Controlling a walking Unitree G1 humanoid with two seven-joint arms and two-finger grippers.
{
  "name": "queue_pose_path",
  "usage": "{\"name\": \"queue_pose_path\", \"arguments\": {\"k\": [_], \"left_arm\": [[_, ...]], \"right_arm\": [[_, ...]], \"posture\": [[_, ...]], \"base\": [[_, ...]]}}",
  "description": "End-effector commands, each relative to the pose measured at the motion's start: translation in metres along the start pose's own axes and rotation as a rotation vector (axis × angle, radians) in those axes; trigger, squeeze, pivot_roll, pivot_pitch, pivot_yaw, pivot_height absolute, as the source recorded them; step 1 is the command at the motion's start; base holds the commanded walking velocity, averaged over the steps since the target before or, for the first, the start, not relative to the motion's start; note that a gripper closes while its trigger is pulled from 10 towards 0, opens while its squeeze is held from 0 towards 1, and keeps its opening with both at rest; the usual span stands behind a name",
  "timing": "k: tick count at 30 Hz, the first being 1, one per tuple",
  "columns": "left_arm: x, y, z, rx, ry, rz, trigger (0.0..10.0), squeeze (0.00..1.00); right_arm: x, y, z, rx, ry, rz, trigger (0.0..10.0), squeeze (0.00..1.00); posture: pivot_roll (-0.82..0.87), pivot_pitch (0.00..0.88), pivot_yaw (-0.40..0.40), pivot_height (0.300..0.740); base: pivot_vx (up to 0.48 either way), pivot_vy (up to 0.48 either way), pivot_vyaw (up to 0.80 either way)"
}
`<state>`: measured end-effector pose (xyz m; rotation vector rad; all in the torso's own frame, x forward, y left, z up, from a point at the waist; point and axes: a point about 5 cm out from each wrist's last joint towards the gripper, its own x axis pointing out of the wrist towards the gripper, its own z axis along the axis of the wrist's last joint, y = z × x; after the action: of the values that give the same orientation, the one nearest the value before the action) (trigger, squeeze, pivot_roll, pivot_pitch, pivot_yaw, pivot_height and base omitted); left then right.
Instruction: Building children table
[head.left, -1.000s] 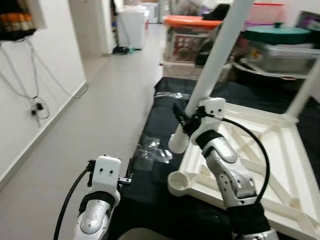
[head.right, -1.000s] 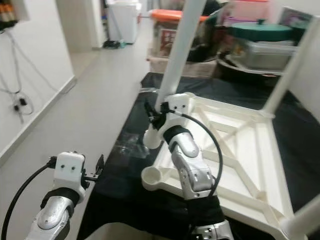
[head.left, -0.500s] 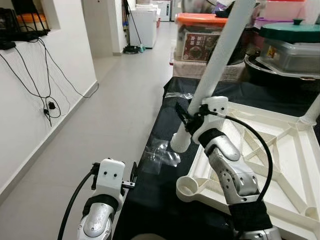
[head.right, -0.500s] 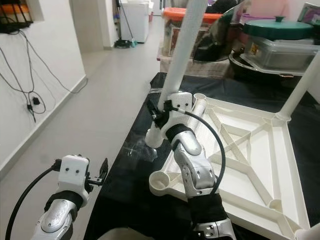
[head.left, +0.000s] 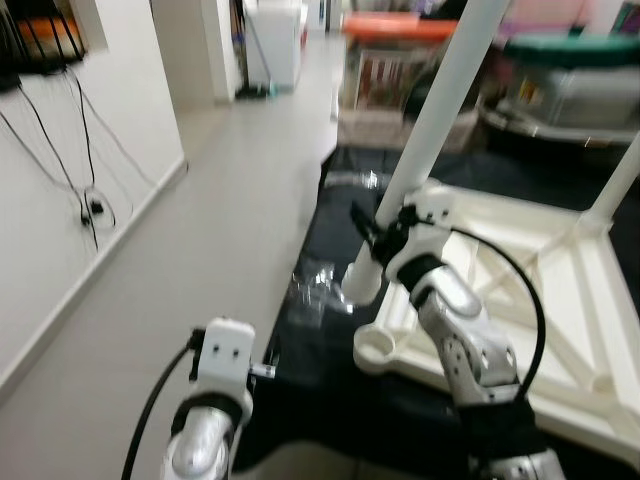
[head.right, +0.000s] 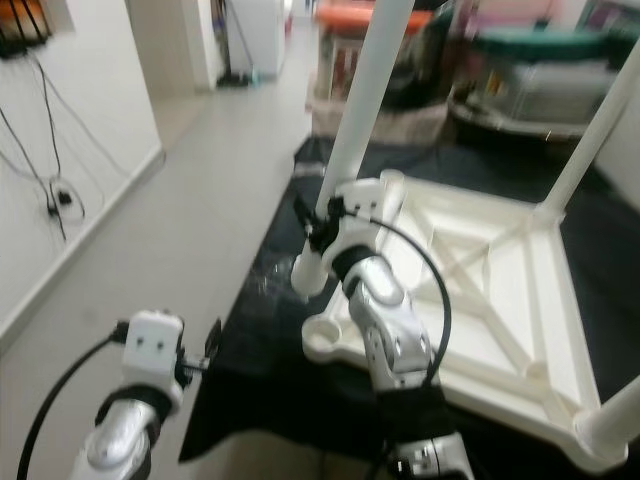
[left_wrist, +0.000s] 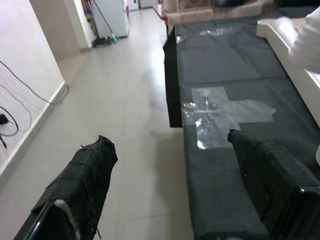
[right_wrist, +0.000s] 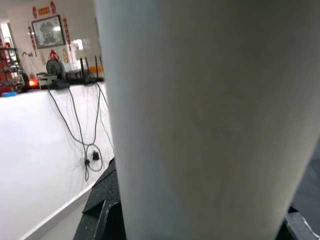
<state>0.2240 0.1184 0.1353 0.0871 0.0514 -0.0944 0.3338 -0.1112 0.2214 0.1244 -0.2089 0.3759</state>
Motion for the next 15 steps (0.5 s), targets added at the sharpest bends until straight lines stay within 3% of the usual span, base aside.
{"name": "queue_pose_path", "arguments": {"k": [1, 15], "left_arm": [[-0.001, -0.0011, -0.0008, 0.002, 0.01, 0.001, 10.0, 0.0], [0.0025, -0.0005, 0.0021, 0.006, -0.011, 0.009, 10.0, 0.0]], "right_arm": [[-0.0008, -0.002, 0.0014, 0.008, -0.01, -0.007, 10.0, 0.0], [-0.0014, 0.0009, 0.0026, 0.018, -0.028, -0.008, 10.0, 0.0]], "posture": [[0.08, 0.002, -0.072, 0.74], [0.08, 0.0, -0.066, 0.74]], "base": [[0.0, 0.0, 0.0], [0.0, 0.0, 0.0]]}}
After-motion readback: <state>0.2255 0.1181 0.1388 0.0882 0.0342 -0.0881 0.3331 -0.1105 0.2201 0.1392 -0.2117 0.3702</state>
